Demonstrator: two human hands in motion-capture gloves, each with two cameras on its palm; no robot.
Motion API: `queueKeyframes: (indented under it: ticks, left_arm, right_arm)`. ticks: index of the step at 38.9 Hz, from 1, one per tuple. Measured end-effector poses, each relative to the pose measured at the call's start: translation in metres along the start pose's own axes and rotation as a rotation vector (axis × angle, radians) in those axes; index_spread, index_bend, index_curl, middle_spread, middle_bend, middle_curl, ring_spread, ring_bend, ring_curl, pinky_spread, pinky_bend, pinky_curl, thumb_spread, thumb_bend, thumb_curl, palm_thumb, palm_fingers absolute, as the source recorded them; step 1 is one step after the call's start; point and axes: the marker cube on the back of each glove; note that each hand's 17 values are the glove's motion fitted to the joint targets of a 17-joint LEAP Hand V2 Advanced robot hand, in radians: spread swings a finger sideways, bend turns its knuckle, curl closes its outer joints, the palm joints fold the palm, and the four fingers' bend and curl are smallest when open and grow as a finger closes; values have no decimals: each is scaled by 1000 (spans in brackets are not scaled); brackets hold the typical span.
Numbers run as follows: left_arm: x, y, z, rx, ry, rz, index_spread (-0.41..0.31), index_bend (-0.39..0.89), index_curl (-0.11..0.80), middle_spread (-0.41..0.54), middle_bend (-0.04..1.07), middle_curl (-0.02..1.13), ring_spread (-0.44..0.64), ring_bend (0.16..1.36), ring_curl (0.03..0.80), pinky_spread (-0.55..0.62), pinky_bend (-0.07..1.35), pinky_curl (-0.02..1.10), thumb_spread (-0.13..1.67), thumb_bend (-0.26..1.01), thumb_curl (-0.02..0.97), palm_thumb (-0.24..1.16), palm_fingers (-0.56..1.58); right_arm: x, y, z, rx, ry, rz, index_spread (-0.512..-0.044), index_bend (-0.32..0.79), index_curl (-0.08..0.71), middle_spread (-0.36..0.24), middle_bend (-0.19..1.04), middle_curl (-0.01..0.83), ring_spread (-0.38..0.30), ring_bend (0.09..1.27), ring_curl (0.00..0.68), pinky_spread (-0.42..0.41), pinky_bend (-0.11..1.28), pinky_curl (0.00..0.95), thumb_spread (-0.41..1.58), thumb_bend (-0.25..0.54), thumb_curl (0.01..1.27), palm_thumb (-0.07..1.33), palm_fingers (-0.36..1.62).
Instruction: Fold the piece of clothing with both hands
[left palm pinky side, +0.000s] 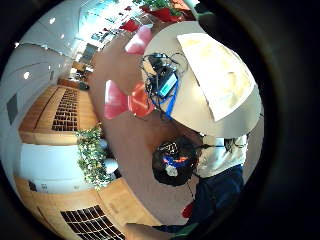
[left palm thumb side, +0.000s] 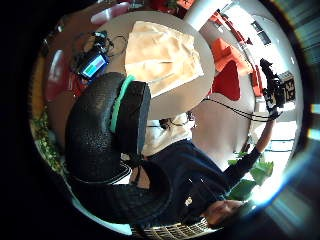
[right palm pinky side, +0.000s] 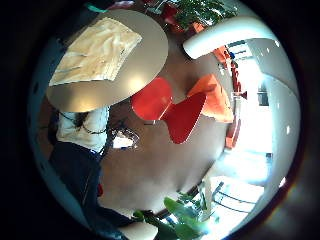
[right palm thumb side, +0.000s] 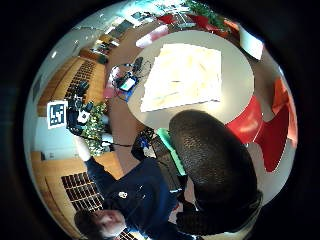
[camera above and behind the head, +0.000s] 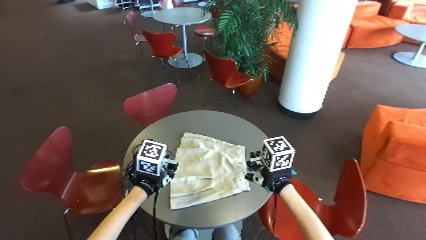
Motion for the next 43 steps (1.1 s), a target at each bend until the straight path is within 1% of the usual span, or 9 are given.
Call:
queueKeyframes:
  ticks: [3,7,10,17,25,29,36,40,43]
  left_arm:
    - [0,-2,1,-7,-17,0,-61,206,108,55,161,84,143,445,129,132,319,116,668,106,58,175,400]
    - [3,-4,3,-7,2,4,-74,200,155,68,158,120,179,465,167,162,324,158,868,101,86,183,376]
    - [6,-6,5,-10,30,18,-84,196,185,74,158,138,196,470,182,177,325,178,972,90,103,180,364]
    - [5,-11,14,-47,65,23,-94,188,239,81,159,171,219,480,205,195,324,213,1115,64,139,181,346]
    - [11,-19,35,-133,149,46,-98,191,292,85,146,191,231,481,221,204,319,243,1173,53,186,230,332]
    - [22,-25,48,-164,200,77,-95,136,288,111,114,188,253,508,238,219,387,275,1155,44,213,265,246]
    - [40,-43,77,-165,233,93,-103,117,273,137,148,196,270,553,257,243,479,312,1115,4,245,285,188]
    - [49,-57,110,-252,255,125,-111,109,261,148,161,204,266,578,267,248,526,329,1097,-13,261,294,174]
    - [60,-69,148,-368,280,168,-117,183,283,117,201,227,266,537,253,249,499,322,1073,-1,282,346,233]
  right_arm:
    - [3,0,0,1,-14,6,-244,108,59,-31,188,78,11,404,124,87,458,153,666,178,67,278,315]
    - [4,0,-4,10,-38,8,-297,114,87,-38,196,118,15,431,165,107,482,197,874,176,91,290,284]
    - [4,-4,-3,10,-50,-2,-321,117,102,-41,198,143,16,443,183,116,492,218,983,169,107,294,268]
    - [-1,-14,-3,-21,-74,-24,-347,121,128,-36,211,195,19,452,211,128,505,251,1137,144,140,299,254]
    - [-7,-31,12,-81,-55,-49,-358,118,147,-35,190,230,9,483,239,160,564,287,1189,124,183,346,277]
    - [-9,-50,35,-116,-25,-64,-365,121,158,-35,192,246,2,494,253,148,560,298,1179,117,207,389,269]
    - [-16,-73,71,-184,27,-71,-380,113,163,-45,205,277,-13,508,272,133,553,309,1127,80,237,434,269]
    - [-18,-90,98,-223,41,-62,-391,97,158,-57,214,294,-22,516,280,135,577,320,1099,73,260,487,290]
    - [-19,-106,122,-269,60,-50,-391,79,148,-69,266,317,-24,559,288,123,586,318,1080,115,304,609,428]
